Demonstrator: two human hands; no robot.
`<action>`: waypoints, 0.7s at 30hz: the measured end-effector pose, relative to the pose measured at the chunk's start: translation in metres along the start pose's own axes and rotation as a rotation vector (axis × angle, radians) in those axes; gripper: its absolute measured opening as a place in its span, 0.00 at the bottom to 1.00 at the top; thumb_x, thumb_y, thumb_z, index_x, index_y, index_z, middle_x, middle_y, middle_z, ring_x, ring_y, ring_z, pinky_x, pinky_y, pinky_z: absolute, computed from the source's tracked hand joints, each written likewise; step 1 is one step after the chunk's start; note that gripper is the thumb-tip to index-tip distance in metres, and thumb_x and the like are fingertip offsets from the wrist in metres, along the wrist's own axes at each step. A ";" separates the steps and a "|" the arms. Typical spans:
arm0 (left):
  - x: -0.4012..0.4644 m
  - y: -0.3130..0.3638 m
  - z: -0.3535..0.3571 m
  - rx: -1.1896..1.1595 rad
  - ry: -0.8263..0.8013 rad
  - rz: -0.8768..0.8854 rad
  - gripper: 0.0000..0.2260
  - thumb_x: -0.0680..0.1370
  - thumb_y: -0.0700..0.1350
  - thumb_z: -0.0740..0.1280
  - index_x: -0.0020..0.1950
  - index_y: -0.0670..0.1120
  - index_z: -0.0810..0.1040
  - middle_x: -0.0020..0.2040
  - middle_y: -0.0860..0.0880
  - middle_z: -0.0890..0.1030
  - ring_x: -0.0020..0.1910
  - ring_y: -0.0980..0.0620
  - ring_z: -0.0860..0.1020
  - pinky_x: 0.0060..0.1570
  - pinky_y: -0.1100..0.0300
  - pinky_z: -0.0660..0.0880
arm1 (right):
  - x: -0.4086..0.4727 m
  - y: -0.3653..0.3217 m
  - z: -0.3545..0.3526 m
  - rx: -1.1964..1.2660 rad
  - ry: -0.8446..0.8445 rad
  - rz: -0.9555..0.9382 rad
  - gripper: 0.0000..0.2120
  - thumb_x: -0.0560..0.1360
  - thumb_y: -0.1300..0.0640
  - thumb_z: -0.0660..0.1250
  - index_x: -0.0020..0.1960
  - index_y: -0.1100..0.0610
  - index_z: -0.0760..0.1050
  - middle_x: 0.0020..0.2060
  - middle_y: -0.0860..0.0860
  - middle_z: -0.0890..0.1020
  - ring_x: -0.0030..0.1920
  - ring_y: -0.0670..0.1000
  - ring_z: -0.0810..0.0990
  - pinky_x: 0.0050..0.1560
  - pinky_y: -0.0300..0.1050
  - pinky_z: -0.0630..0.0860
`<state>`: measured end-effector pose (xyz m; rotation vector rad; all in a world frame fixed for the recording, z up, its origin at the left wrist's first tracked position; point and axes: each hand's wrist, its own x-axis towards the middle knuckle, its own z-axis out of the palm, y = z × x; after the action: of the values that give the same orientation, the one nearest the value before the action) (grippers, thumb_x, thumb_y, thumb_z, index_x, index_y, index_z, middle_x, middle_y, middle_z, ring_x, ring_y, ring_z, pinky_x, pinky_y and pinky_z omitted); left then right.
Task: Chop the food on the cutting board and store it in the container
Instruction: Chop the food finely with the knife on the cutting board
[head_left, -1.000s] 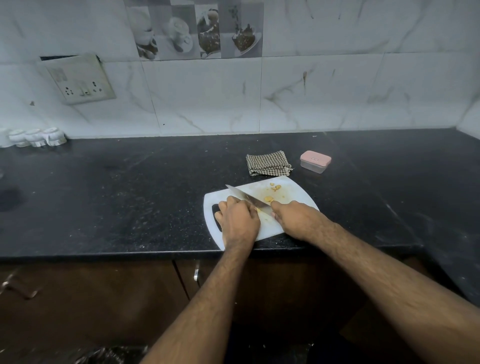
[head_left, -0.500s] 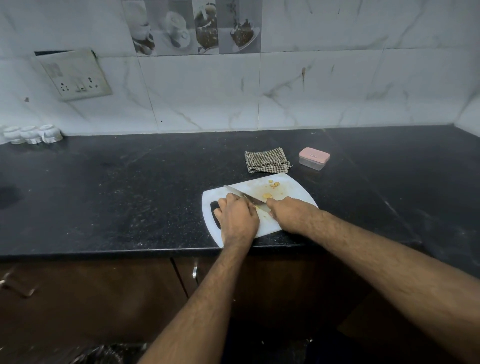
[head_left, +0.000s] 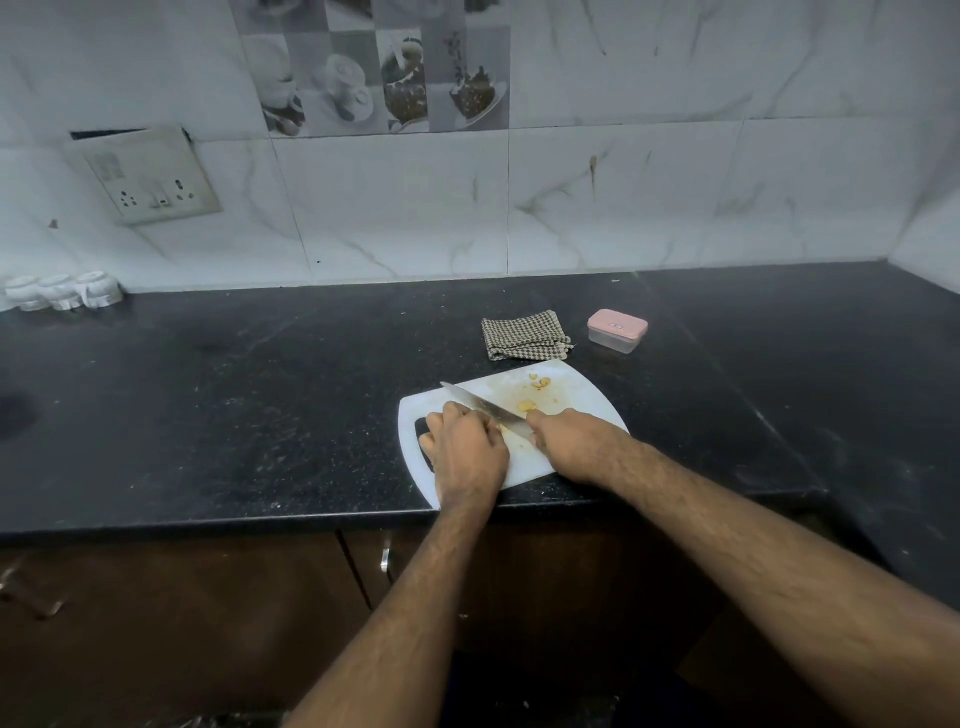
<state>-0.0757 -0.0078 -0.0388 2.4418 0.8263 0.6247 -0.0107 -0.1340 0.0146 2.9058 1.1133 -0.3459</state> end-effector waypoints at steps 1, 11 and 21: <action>0.000 0.000 0.000 -0.003 0.002 -0.006 0.08 0.82 0.49 0.65 0.52 0.49 0.84 0.58 0.51 0.75 0.54 0.54 0.61 0.60 0.53 0.62 | -0.001 0.002 0.002 0.015 0.019 -0.008 0.12 0.85 0.50 0.52 0.64 0.53 0.67 0.41 0.50 0.76 0.44 0.51 0.77 0.48 0.53 0.77; 0.002 0.000 0.001 -0.028 0.008 -0.031 0.07 0.81 0.49 0.67 0.52 0.50 0.84 0.57 0.51 0.76 0.53 0.55 0.60 0.60 0.53 0.62 | 0.002 0.002 0.001 -0.003 -0.001 -0.028 0.12 0.85 0.49 0.52 0.62 0.53 0.68 0.38 0.48 0.71 0.45 0.52 0.76 0.48 0.52 0.76; 0.003 -0.001 0.002 0.029 -0.002 0.004 0.10 0.83 0.49 0.64 0.54 0.49 0.84 0.57 0.49 0.75 0.53 0.54 0.60 0.60 0.52 0.62 | 0.010 -0.003 -0.001 -0.050 -0.062 -0.011 0.12 0.85 0.52 0.53 0.67 0.53 0.66 0.43 0.51 0.74 0.48 0.52 0.77 0.53 0.55 0.78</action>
<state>-0.0734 -0.0059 -0.0402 2.4702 0.8349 0.6163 -0.0054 -0.1247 0.0142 2.8258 1.1131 -0.3998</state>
